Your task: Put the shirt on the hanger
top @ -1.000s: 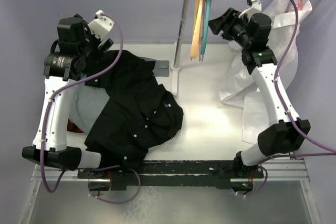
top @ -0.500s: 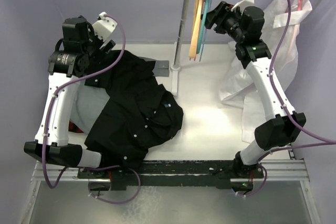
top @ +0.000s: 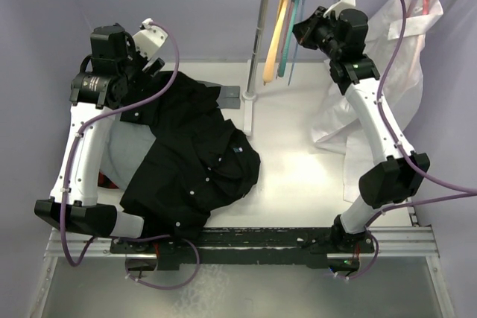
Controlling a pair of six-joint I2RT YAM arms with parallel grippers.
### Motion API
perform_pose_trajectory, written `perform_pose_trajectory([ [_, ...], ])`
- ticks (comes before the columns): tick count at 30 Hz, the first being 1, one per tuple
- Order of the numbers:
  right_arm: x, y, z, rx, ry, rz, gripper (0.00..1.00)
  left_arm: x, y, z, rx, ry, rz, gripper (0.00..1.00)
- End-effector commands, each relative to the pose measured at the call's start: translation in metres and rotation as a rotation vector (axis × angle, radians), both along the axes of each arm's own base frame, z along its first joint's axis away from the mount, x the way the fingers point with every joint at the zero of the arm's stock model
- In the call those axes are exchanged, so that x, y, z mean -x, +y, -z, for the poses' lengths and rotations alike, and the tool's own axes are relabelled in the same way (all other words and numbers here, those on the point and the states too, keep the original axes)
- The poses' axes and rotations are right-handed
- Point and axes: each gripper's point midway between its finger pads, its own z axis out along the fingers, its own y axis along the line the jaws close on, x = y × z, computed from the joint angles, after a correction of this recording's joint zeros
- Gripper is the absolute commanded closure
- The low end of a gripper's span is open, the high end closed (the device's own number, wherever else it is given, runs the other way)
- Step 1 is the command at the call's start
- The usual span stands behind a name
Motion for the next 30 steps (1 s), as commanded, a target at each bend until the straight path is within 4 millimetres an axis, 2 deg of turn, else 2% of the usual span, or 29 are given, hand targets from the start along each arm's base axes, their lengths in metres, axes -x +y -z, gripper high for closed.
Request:
perform_pose_trajectory([
  [1,0.019,-0.012,-0.051,0.013,-0.123,0.036,0.97,-0.004,-0.003,-0.009,0.015,-0.044,0.006,0.01],
  [3,0.025,-0.015,-0.056,0.021,-0.134,0.043,1.0,-0.003,-0.004,-0.009,0.019,-0.043,0.009,0.01],
  [8,0.038,-0.018,-0.07,0.038,-0.164,0.034,1.0,-0.002,-0.006,-0.007,0.03,-0.035,0.013,0.01],
  [13,0.064,-0.026,-0.096,0.043,-0.217,0.05,1.0,0.003,-0.015,-0.004,0.065,-0.008,0.053,0.01],
  [16,0.082,-0.032,-0.108,0.046,-0.235,0.064,1.0,0.028,-0.062,0.004,0.188,0.073,0.31,0.01],
  [19,0.103,-0.038,-0.107,0.045,-0.232,0.074,1.0,0.061,-0.113,0.011,0.341,0.163,0.565,0.01],
  [22,0.132,-0.042,-0.092,0.045,-0.21,0.063,1.0,0.076,-0.152,0.03,0.429,0.284,0.668,0.01],
  [24,0.156,-0.044,-0.073,0.044,-0.188,0.044,1.0,0.079,-0.178,0.051,0.44,0.35,0.688,0.01],
  [26,0.183,-0.045,-0.051,0.046,-0.168,0.019,1.0,0.077,-0.2,0.077,0.422,0.39,0.673,0.01],
  [30,0.246,-0.043,0.002,0.024,-0.093,-0.064,1.0,0.056,-0.232,0.128,0.355,0.412,0.612,0.01],
])
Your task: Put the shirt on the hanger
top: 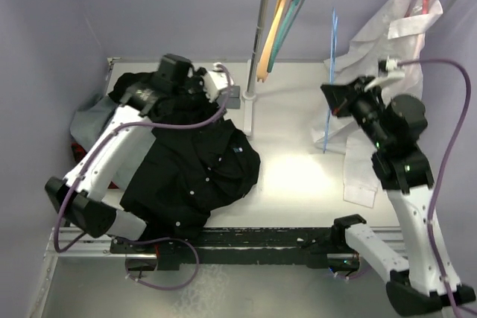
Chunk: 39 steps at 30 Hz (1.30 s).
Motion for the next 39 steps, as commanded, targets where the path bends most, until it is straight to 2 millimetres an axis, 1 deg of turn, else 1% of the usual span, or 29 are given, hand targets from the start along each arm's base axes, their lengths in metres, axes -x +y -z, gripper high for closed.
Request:
perform_pose_trajectory([
  [1,0.068,0.006,0.033,-0.04,0.028,-0.106,1.0,-0.023,-0.036,0.056,-0.038,0.056,-0.065,0.01],
  [2,0.081,0.009,0.052,-0.049,0.066,-0.137,1.0,-0.026,-0.042,0.066,-0.055,0.069,-0.069,0.01],
  [3,0.097,0.013,0.062,-0.067,0.081,-0.18,1.0,-0.027,-0.049,0.077,-0.071,0.082,-0.066,0.01],
  [4,0.108,0.019,0.082,-0.093,0.127,-0.22,1.0,-0.027,-0.059,0.084,-0.085,0.085,-0.057,0.01],
  [6,0.136,0.032,0.102,-0.168,0.159,-0.323,1.0,-0.027,-0.071,0.1,-0.115,0.102,-0.057,0.01],
  [8,0.16,0.04,0.111,-0.256,0.158,-0.397,1.0,-0.027,-0.077,0.114,-0.15,0.116,-0.065,0.01],
  [10,0.183,0.047,0.117,-0.339,0.161,-0.476,1.0,-0.028,-0.077,0.127,-0.175,0.138,-0.08,0.01],
  [13,0.205,0.051,0.126,-0.443,0.178,-0.535,1.0,-0.024,-0.075,0.147,-0.215,0.179,-0.088,0.01],
  [14,0.21,0.052,0.13,-0.459,0.195,-0.547,1.0,-0.023,-0.073,0.153,-0.23,0.186,-0.095,0.01],
  [16,0.213,0.051,0.136,-0.435,0.225,-0.536,1.0,-0.02,-0.068,0.166,-0.266,0.203,-0.106,0.01],
  [18,0.215,0.047,0.136,-0.406,0.218,-0.515,1.0,-0.016,-0.064,0.178,-0.297,0.224,-0.112,0.0],
  [23,0.217,0.048,0.146,-0.34,0.259,-0.521,1.0,-0.007,-0.055,0.193,-0.35,0.258,-0.117,0.06],
  [25,0.22,0.049,0.149,-0.344,0.269,-0.531,1.0,-0.003,-0.053,0.2,-0.362,0.276,-0.114,0.09],
  [28,0.222,0.051,0.158,-0.361,0.302,-0.547,1.0,0.002,-0.051,0.208,-0.365,0.296,-0.108,0.18],
  [32,0.23,0.055,0.165,-0.387,0.354,-0.588,1.0,0.002,-0.046,0.215,-0.393,0.296,-0.114,0.24],
  [33,0.232,0.056,0.166,-0.389,0.364,-0.594,1.0,0.002,-0.045,0.217,-0.398,0.296,-0.117,0.27],
  [35,0.236,0.057,0.165,-0.393,0.384,-0.605,1.0,0.001,-0.044,0.221,-0.408,0.293,-0.118,0.41],
  [36,0.239,0.058,0.167,-0.389,0.403,-0.617,1.0,-0.001,-0.043,0.222,-0.416,0.289,-0.125,0.5],
  [38,0.243,0.06,0.174,-0.362,0.456,-0.641,1.0,-0.007,-0.041,0.218,-0.422,0.271,-0.144,0.79],
  [39,0.245,0.06,0.177,-0.347,0.473,-0.648,1.0,-0.011,-0.041,0.214,-0.424,0.257,-0.155,0.92],
])
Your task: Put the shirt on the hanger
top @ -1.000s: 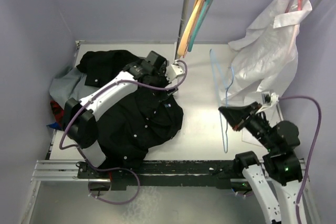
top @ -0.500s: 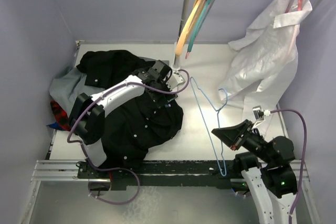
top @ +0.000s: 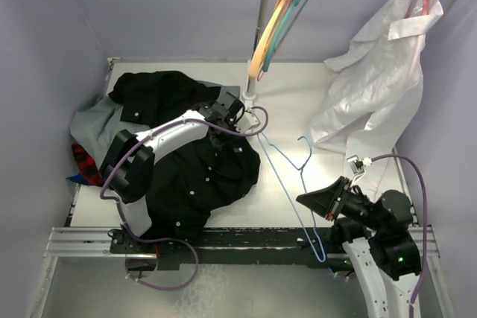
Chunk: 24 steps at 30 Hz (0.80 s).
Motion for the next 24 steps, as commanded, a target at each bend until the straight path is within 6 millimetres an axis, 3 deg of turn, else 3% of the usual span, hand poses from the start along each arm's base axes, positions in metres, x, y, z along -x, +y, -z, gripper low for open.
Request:
perform_pose_trajectory([
  [1,0.017,0.005,0.003,0.037,0.042,-0.102,1.0,-0.017,0.0,-0.015,-0.011,-0.078,-0.036,1.0],
  [7,0.026,0.015,-0.002,-0.09,0.097,-0.182,1.0,-0.038,0.003,-0.066,0.027,-0.191,-0.054,1.0],
  [10,0.014,0.019,-0.004,-0.157,0.11,-0.187,1.0,-0.049,0.008,-0.093,0.075,-0.227,-0.074,1.0],
  [13,0.001,0.023,-0.018,-0.265,0.09,-0.204,1.0,-0.055,0.01,-0.115,0.107,-0.25,-0.085,1.0],
  [19,-0.036,0.027,-0.022,-0.322,0.082,-0.164,1.0,-0.055,0.011,-0.141,0.133,-0.277,-0.074,1.0],
  [24,-0.06,0.036,-0.036,-0.366,0.039,-0.156,1.0,-0.054,0.01,-0.146,0.143,-0.275,-0.065,1.0],
])
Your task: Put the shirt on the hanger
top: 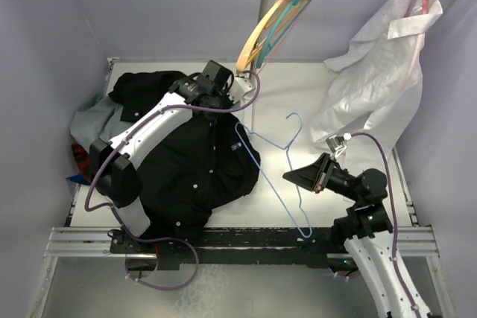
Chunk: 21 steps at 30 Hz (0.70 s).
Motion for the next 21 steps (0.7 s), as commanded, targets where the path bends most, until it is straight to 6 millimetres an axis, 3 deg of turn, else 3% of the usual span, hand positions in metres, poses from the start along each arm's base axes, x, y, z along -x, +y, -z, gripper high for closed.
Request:
perform_pose_trajectory([
  [1,-0.009,0.012,-0.041,-0.088,-0.175,-0.012,1.0,-0.002,-0.004,-0.035,0.051,-0.064,0.027,1.0],
  [7,-0.028,0.049,-0.044,-0.047,-0.19,-0.05,1.0,0.0,-0.009,-0.048,0.079,-0.063,0.034,1.0],
  [16,-0.047,0.05,-0.046,-0.063,-0.215,0.033,1.0,0.019,0.001,-0.066,0.102,-0.069,0.042,1.0],
  [21,-0.053,0.065,-0.047,-0.138,-0.206,0.023,1.0,0.032,0.002,-0.071,0.136,-0.055,0.053,1.0],
])
